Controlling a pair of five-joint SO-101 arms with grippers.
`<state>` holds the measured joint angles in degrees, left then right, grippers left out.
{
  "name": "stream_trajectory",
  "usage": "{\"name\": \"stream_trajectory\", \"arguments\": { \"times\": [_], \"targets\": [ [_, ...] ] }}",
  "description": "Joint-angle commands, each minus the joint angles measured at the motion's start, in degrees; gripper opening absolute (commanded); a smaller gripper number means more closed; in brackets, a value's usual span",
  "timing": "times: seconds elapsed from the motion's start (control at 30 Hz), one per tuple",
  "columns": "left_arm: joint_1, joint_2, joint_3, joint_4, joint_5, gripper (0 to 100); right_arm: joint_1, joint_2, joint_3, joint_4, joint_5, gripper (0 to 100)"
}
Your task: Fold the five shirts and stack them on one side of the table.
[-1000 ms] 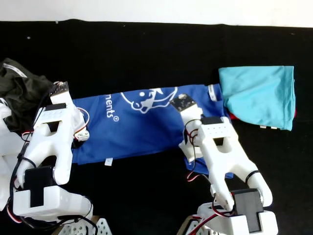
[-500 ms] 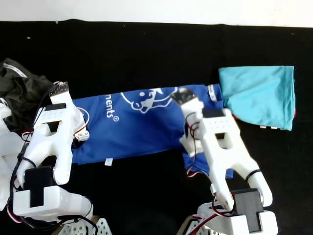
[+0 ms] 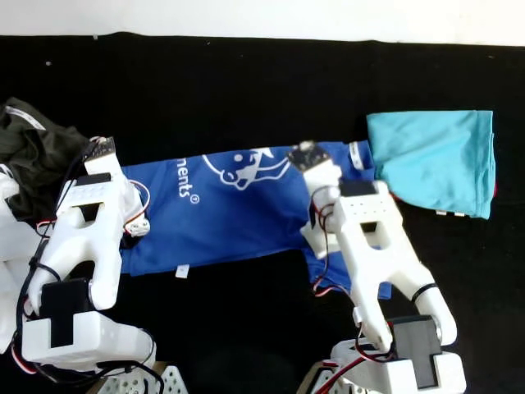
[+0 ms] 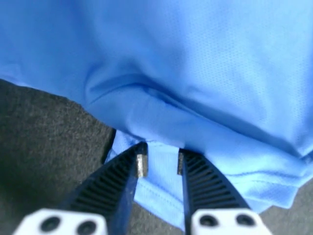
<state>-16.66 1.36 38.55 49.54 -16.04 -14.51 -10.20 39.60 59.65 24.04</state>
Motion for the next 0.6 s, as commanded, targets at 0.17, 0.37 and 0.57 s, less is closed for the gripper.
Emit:
{"name": "stream_trajectory", "arguments": {
  "times": [0.17,0.37,0.57],
  "targets": [
    [0.84,0.40,0.04,-1.58,0.18,1,0.57,-0.13,2.86,-4.88,0.62,11.0],
    [0.84,0.40,0.04,-1.58,0.18,1,0.48,-0.13,4.18,-4.79,0.62,18.0],
    [0.84,0.40,0.04,-1.58,0.18,1,0.48,-0.13,4.18,-5.05,0.62,18.0]
  ]
}}
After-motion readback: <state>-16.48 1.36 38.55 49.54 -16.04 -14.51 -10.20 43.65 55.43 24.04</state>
